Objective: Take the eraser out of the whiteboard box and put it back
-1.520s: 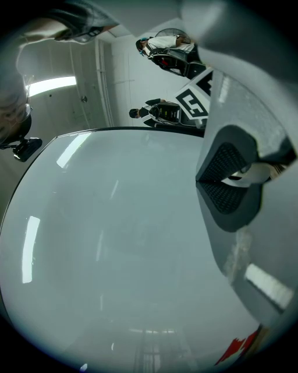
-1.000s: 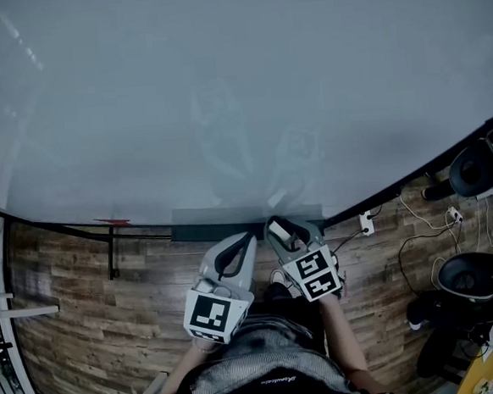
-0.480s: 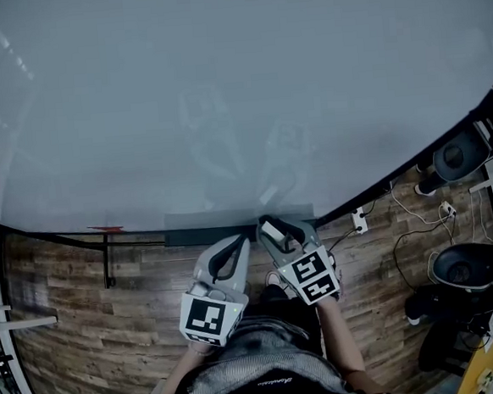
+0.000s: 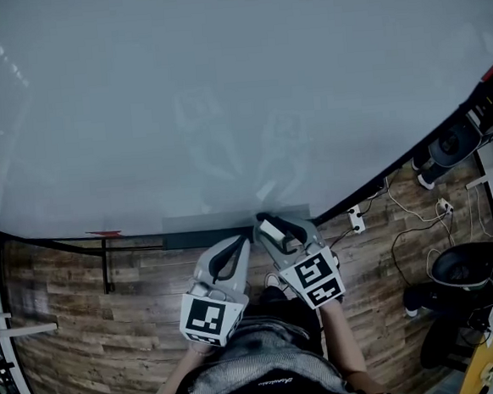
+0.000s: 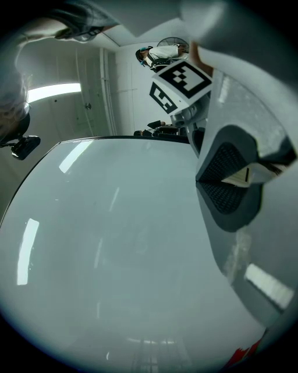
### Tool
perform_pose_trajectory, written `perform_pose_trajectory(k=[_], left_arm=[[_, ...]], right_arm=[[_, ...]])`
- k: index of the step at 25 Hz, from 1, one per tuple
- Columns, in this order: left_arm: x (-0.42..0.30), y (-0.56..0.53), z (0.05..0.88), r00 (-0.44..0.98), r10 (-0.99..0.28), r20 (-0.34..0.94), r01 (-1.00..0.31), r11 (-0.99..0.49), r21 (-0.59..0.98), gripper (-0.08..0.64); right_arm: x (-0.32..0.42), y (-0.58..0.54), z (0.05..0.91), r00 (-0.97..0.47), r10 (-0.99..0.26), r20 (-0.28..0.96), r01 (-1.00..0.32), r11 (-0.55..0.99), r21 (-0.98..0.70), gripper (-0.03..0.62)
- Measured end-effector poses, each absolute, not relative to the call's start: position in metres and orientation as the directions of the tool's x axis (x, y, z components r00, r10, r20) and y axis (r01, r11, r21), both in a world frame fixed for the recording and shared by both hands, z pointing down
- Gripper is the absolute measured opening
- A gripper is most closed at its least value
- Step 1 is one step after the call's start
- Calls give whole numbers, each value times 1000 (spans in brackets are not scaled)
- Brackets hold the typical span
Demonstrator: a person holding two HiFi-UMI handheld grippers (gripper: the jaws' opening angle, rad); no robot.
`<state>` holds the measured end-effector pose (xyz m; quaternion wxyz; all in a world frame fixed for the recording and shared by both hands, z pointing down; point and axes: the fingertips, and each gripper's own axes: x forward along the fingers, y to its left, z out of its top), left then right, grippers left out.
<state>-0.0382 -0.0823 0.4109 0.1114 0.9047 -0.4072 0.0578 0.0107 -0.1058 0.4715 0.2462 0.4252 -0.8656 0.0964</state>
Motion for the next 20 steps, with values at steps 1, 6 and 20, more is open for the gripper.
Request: perform_pose_trajectory(k=[1,6,20], left_arm=[[-38,-82,411,663,-723,193,-748,-646,152,2],[-37,-81,413,675,-714,187,-736,-668,110,2],[-35,-83,408,680,-711,179,-732,-672,114,2]], right_arm=[[10,-105,468,-518,-690,505,-783,620,45,175],[9,-102,453,-529,-695,488,-776,629,54,174],[8,-102,407,-549,-713,436,-768,636,72,173]])
